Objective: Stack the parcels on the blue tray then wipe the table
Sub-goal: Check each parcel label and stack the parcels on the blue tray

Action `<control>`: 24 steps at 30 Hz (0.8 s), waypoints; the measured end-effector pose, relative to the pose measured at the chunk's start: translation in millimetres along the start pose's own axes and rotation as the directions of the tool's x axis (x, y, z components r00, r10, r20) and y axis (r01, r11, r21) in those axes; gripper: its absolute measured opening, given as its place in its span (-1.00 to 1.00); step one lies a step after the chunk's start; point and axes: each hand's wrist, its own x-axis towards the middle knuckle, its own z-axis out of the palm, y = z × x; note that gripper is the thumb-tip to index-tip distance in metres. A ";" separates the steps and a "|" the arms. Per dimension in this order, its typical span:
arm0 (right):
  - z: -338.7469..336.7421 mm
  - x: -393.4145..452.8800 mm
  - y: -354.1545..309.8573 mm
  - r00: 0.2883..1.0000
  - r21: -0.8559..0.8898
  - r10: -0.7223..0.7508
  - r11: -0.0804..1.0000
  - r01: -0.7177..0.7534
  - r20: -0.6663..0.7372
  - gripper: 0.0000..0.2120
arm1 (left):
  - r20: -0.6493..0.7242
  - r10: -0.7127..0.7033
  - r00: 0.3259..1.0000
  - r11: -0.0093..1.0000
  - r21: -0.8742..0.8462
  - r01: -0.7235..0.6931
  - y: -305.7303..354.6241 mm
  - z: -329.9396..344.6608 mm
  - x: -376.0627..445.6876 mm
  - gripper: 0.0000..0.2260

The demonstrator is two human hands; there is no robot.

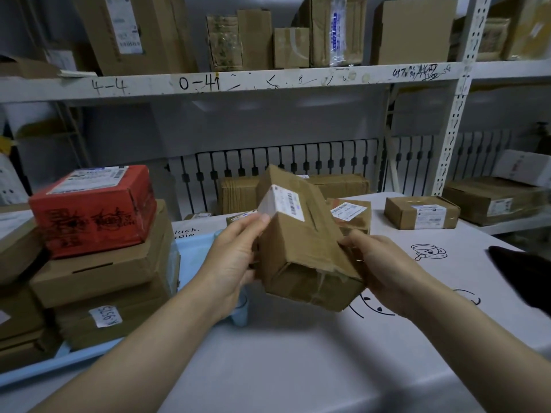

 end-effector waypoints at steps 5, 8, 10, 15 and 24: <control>-0.6 3.9 6.7 0.998 0.012 0.058 0.998 -0.058 -0.017 -0.83 | 0.008 0.022 1.000 1.000 -0.009 -0.022 2.7 3.0 -0.9 -0.58; -1.1 4.1 9.9 0.997 0.014 0.074 0.997 -0.074 -0.038 -0.65 | 0.059 0.025 0.998 1.000 0.007 -0.025 0.0 2.5 -1.1 -0.59; -1.5 4.6 12.2 0.997 -0.009 0.072 0.997 -0.073 -0.027 -0.65 | 0.075 0.028 0.997 1.000 0.011 -0.029 -2.0 2.3 -1.2 -0.65; -4.4 9.3 18.6 0.998 -0.030 0.065 0.997 -0.066 -0.004 -0.66 | 0.098 0.023 0.995 1.000 0.004 -0.024 -3.4 3.2 -0.6 -0.77; -1.4 11.2 22.3 0.999 -0.071 0.040 0.997 -0.040 0.002 -0.73 | 0.084 0.012 0.996 0.997 0.071 -0.018 -0.3 7.6 -4.4 -0.72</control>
